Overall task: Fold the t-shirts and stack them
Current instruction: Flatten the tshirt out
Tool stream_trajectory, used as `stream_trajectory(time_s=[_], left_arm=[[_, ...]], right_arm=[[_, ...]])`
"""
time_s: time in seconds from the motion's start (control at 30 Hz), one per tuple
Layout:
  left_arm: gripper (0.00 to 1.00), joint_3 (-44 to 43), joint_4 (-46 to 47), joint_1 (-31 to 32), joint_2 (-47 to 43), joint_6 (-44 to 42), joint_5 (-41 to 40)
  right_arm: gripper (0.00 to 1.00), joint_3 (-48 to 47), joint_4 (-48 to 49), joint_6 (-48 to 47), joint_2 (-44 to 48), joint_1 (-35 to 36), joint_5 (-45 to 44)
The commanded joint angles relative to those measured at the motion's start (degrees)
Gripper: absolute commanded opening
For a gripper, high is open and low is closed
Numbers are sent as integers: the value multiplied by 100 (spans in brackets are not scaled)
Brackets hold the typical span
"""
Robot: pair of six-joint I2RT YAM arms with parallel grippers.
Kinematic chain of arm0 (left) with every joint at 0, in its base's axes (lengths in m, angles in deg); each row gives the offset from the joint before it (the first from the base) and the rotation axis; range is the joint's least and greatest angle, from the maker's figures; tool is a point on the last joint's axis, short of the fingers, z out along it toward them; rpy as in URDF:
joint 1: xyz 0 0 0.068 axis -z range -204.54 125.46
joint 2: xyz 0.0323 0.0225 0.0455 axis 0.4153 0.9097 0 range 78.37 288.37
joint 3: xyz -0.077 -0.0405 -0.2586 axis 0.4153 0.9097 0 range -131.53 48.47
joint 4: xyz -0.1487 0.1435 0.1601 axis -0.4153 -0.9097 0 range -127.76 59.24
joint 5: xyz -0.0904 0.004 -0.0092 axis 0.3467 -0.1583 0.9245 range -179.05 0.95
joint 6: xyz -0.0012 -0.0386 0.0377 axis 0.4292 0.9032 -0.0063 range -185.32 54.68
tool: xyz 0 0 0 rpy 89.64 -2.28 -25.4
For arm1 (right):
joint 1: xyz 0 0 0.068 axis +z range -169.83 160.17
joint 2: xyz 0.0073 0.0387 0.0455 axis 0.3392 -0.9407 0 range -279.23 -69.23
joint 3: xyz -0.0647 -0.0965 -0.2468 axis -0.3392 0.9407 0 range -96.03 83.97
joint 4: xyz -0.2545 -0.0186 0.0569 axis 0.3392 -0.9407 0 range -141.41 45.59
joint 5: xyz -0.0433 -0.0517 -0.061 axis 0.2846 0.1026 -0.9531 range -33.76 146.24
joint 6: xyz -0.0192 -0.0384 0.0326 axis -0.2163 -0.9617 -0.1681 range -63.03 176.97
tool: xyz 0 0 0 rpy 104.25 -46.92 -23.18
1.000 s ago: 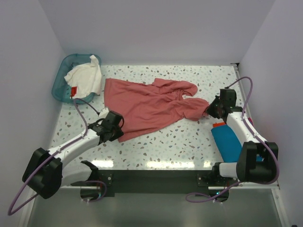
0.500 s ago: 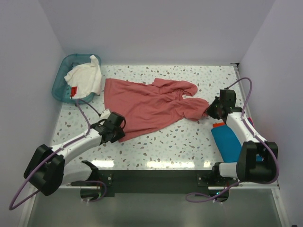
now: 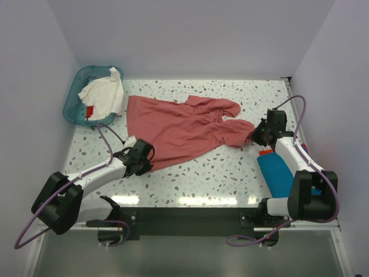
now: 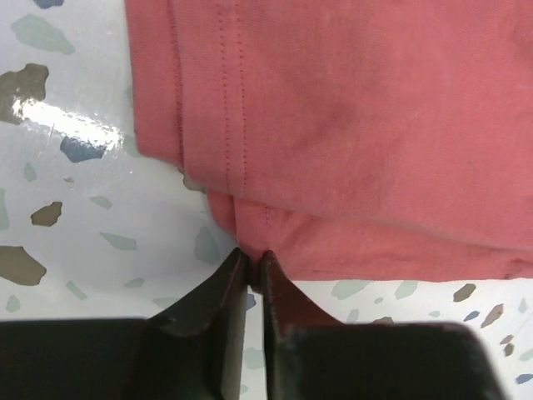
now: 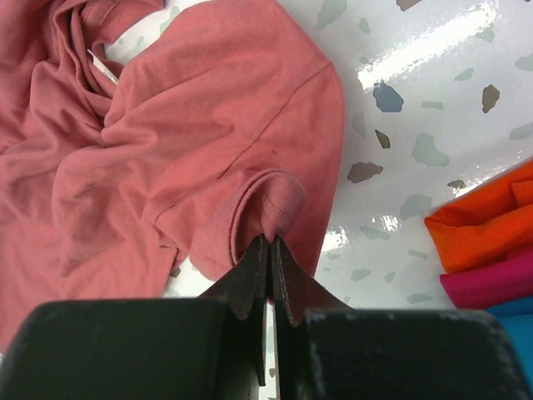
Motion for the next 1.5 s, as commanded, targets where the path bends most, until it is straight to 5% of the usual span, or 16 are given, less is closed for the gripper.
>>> stream_trajectory(time_s=[0.0, 0.1, 0.6, 0.9, 1.23, 1.47], left_arm=[[13, -37, 221, 32, 153, -110, -64], [0, -397, 2, 32, 48, -312, -275], [0, -3461, -2037, -311, -1824, -1613, -1619], [0, -5606, -2433, -382, -1965, -2317, -2244], [0, -7059, -1898, -390, -1536, -3168, -2429], [0, -6840, -546, -591, -492, -3810, -1911]], right_arm=[[0, -4, 242, 62, -20, 0, 60], [0, -30, 180, 44, 24, 0, 51], [0, -1259, -1233, 79, 1489, 0, -423], [0, -4132, -2684, -139, 2318, -8, -1092], [0, -6682, -2871, -721, 1792, 0, -829], [0, -6482, -1447, -571, 686, 0, 22]])
